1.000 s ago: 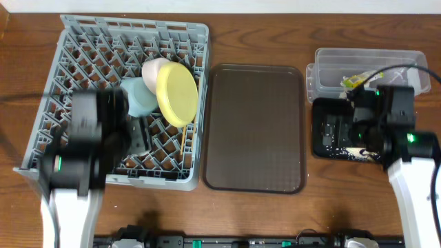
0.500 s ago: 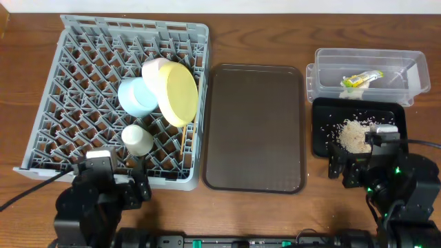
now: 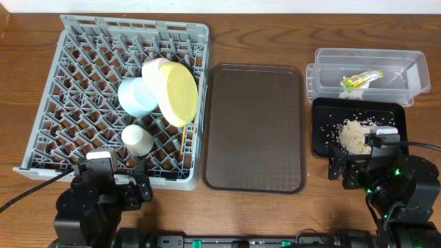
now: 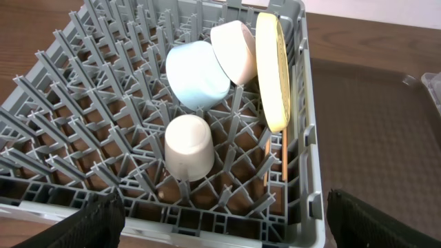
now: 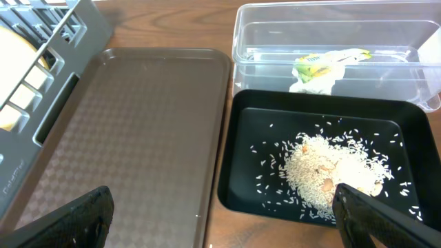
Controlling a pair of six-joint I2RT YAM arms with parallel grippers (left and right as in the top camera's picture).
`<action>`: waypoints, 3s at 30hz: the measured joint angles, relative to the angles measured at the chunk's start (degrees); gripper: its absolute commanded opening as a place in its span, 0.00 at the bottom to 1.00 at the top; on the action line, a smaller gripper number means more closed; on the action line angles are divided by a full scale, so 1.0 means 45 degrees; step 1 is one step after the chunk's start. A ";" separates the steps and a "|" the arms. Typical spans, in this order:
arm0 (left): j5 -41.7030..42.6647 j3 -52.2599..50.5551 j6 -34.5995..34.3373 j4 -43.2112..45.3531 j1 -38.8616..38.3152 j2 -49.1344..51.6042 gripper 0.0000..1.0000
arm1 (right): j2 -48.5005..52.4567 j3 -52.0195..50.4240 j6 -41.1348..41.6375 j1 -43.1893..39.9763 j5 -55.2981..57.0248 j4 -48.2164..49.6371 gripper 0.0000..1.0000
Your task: Sort waste into correct bins and load items into the dishwasher
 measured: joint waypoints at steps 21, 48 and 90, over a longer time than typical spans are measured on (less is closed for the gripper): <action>0.0005 -0.0015 0.0000 -0.0015 0.0000 -0.0005 0.95 | -0.3342 -0.1943 -0.0083 0.0000 0.0651 0.0573 0.99; 0.0000 -0.0039 0.0000 -0.0019 0.0000 0.0000 0.95 | -0.6708 -0.9714 -0.0374 0.0792 0.0617 0.9870 0.99; 0.0000 -0.1064 0.0015 0.1005 0.0000 -0.0821 0.95 | -0.6708 -0.9714 -0.0432 0.0797 0.0651 0.9870 0.99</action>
